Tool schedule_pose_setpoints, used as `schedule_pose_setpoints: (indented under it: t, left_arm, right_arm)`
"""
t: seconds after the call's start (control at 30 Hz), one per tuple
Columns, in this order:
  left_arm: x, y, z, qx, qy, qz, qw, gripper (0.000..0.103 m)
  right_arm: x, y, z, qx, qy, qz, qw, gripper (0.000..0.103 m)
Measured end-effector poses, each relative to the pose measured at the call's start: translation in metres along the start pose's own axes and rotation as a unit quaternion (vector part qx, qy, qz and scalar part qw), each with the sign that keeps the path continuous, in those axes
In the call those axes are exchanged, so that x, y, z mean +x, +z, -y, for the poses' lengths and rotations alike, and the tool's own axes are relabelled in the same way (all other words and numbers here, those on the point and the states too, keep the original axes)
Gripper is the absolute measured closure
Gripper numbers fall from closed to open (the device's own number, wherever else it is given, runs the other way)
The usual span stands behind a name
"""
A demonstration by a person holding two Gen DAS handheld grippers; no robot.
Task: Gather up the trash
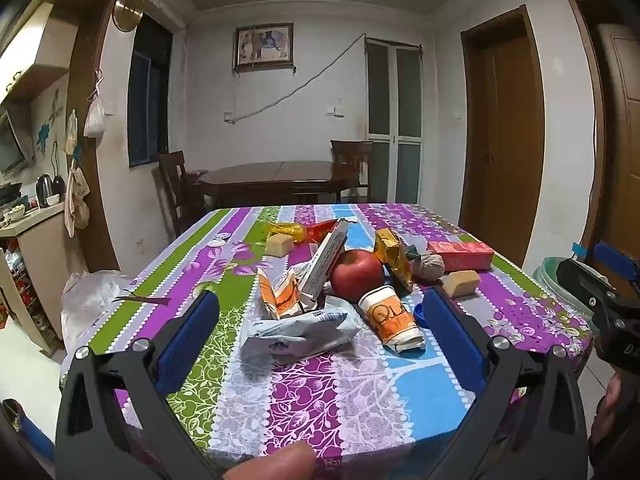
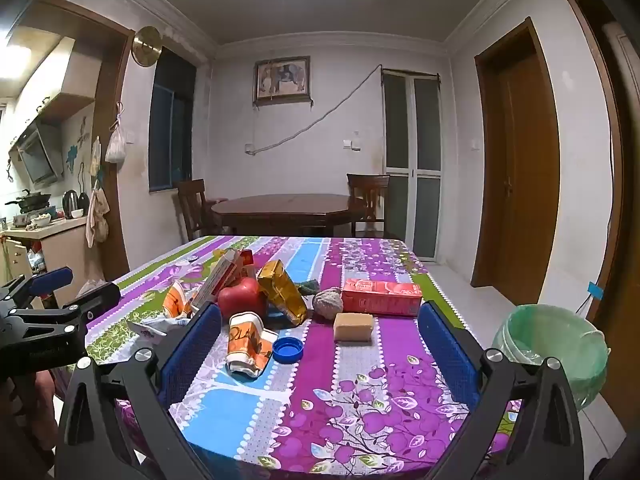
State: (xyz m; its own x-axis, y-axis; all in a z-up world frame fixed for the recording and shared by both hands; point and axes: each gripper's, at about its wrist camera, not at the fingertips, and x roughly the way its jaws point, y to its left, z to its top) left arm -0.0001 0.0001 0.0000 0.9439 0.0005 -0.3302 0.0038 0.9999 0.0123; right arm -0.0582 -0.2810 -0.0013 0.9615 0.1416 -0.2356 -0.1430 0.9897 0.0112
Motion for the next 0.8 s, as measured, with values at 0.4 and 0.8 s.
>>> schedule_pose_setpoints:
  t: [0.4, 0.8]
  left_arm:
    - [0.0033, -0.0023, -0.0016, 0.004, -0.001, -0.007, 1.0, 0.005]
    - [0.004, -0.0023, 0.0011, 0.012, -0.007, -0.01, 0.9999, 0.005]
  right_arm:
    - [-0.0012, -0.0027, -0.0001, 0.002, 0.006, 0.0, 1.0, 0.005]
    - [-0.0005, -0.0013, -0.0029, -0.002, 0.008, 0.003, 1.0, 0.005]
